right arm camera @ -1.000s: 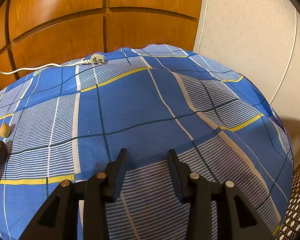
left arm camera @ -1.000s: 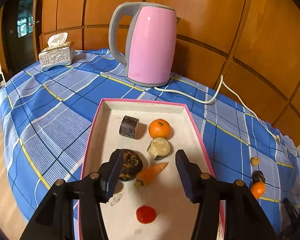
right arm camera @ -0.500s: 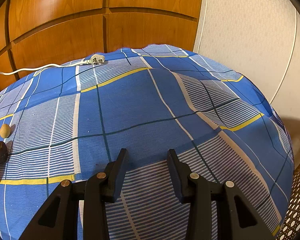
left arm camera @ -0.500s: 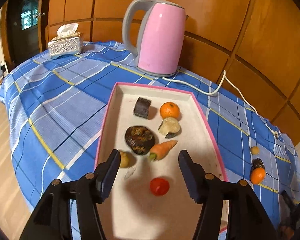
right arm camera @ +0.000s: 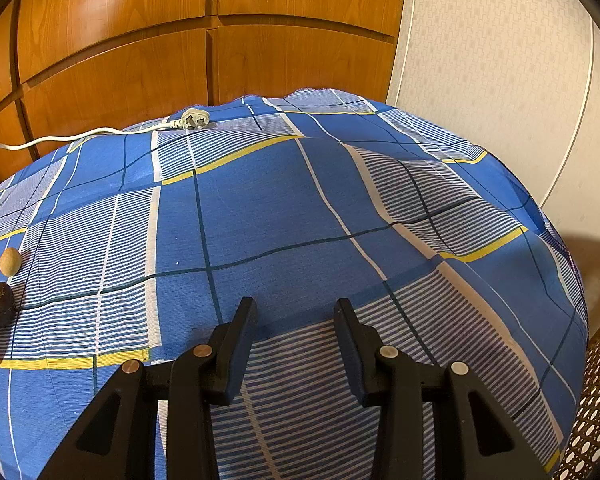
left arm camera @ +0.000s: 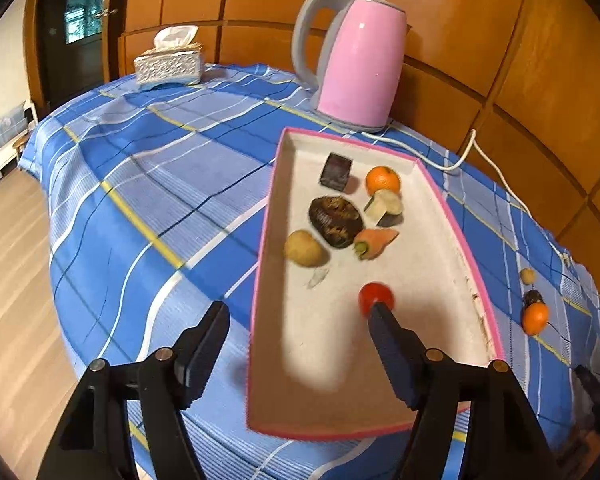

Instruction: Organize fruits

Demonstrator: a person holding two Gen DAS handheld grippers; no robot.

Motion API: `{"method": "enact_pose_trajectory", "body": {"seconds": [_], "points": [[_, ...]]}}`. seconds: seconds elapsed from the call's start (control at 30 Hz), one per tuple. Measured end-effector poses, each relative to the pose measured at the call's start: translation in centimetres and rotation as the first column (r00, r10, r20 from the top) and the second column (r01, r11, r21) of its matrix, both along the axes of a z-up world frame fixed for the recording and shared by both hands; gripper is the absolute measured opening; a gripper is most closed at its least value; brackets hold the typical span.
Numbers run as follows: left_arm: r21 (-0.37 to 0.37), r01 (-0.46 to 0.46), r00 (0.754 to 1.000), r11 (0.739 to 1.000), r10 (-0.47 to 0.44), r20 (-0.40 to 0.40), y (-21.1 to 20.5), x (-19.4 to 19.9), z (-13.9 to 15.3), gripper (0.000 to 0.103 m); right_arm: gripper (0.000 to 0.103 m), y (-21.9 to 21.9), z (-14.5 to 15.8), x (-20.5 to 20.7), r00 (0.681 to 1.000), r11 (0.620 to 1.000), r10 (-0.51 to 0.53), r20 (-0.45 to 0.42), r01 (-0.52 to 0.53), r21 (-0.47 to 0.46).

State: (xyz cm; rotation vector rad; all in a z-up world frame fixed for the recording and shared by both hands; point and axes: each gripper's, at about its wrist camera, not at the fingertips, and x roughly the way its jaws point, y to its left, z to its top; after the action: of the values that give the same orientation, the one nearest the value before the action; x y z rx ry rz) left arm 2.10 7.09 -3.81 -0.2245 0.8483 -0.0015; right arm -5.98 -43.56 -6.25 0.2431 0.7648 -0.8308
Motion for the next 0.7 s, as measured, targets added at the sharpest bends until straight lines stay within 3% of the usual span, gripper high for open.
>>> {"method": "enact_pose_trajectory", "body": {"seconds": [0.3,0.43,0.7], "points": [[-0.018,-0.005,0.999,1.0,0.005,-0.032,0.0,-0.1,-1.3,0.076,0.041,-0.2,0.3,0.4,1.0,1.0,0.007,-0.024,-0.006,0.02],[-0.03,-0.013,0.999,0.999,0.012,-0.038,0.2,0.0,-1.6,0.076,0.041,-0.8,0.7,0.7,0.999,0.997,0.017,-0.035,-0.014,0.078],[-0.042,-0.017,0.999,0.999,0.015,-0.047,0.4,0.2,-1.8,0.077,0.041,1.6,1.8,4.4,0.967,0.936,0.254,0.035,-0.254,0.241]]}}
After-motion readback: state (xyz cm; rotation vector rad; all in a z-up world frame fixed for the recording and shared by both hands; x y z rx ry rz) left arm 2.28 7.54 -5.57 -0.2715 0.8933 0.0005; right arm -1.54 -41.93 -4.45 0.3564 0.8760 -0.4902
